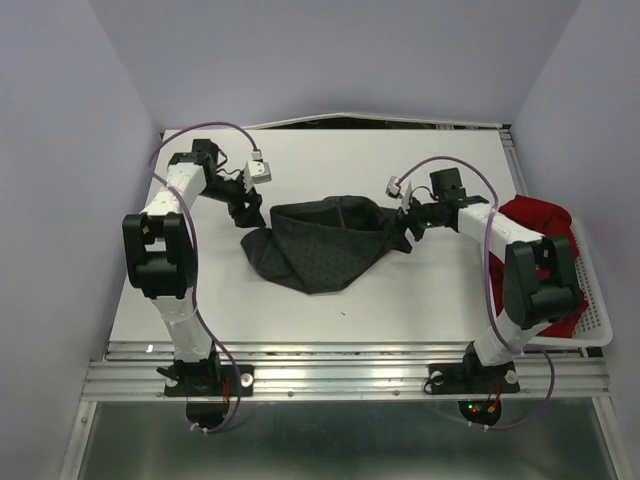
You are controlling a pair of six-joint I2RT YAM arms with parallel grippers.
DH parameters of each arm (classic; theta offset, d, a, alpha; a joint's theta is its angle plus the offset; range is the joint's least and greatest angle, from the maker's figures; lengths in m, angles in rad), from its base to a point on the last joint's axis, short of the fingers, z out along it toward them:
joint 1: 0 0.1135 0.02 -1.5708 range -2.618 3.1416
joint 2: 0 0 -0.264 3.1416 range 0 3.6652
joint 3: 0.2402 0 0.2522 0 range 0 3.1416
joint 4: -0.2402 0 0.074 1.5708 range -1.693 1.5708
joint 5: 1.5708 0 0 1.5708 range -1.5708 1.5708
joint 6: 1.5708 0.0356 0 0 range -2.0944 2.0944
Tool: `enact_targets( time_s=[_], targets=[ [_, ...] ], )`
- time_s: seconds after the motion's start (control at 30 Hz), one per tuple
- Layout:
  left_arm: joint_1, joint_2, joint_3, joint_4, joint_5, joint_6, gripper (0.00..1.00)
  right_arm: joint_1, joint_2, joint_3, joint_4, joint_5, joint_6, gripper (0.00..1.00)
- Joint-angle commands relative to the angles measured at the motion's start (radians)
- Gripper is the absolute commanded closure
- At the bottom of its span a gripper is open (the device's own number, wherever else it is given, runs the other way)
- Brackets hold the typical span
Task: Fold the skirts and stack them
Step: Flatten the skirt out
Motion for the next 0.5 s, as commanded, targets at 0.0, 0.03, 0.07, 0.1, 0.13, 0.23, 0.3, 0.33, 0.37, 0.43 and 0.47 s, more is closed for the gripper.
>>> enact_targets(
  time_s=[0.0, 0.03, 0.07, 0.1, 0.13, 0.23, 0.3, 0.33, 0.37, 0.43, 0.47],
  targets=[
    [-0.015, -0.017, -0.022, 0.023, -0.020, 0.056, 0.17, 0.043, 0.030, 0.036, 0.123, 0.065, -0.055, 0.09],
    [-0.018, -0.016, -0.020, 0.020, -0.036, 0.066, 0.17, 0.043, 0.040, 0.046, 0.129, 0.069, -0.060, 0.09],
    [-0.022, -0.013, -0.022, 0.017, -0.044, 0.088, 0.17, 0.043, 0.059, 0.060, 0.127, 0.072, -0.067, 0.09],
    [-0.027, -0.011, -0.023, 0.020, -0.053, 0.097, 0.17, 0.052, 0.065, 0.085, 0.129, 0.076, -0.083, 0.09],
    [-0.038, -0.011, -0.026, 0.026, -0.073, 0.106, 0.17, 0.053, 0.069, 0.095, 0.129, 0.082, -0.094, 0.11],
    [-0.052, -0.016, -0.030, 0.067, -0.082, 0.103, 0.17, 0.053, 0.077, 0.143, 0.095, 0.076, -0.141, 0.22],
    [-0.065, -0.013, -0.025, 0.099, -0.082, 0.093, 0.17, 0.066, 0.071, 0.157, 0.071, 0.076, -0.179, 0.32],
    [-0.072, -0.010, -0.017, 0.106, -0.085, 0.091, 0.17, 0.075, 0.066, 0.158, 0.055, 0.074, -0.189, 0.43],
    [-0.085, -0.001, -0.013, 0.109, -0.087, 0.091, 0.17, 0.085, 0.063, 0.160, 0.049, 0.074, -0.198, 0.48],
    [-0.098, 0.010, 0.003, 0.124, -0.093, 0.086, 0.17, 0.094, 0.059, 0.166, 0.016, 0.077, -0.233, 0.62],
    [-0.102, 0.013, 0.007, 0.132, -0.091, 0.083, 0.17, 0.094, 0.059, 0.175, 0.005, 0.080, -0.239, 0.68]
  ],
)
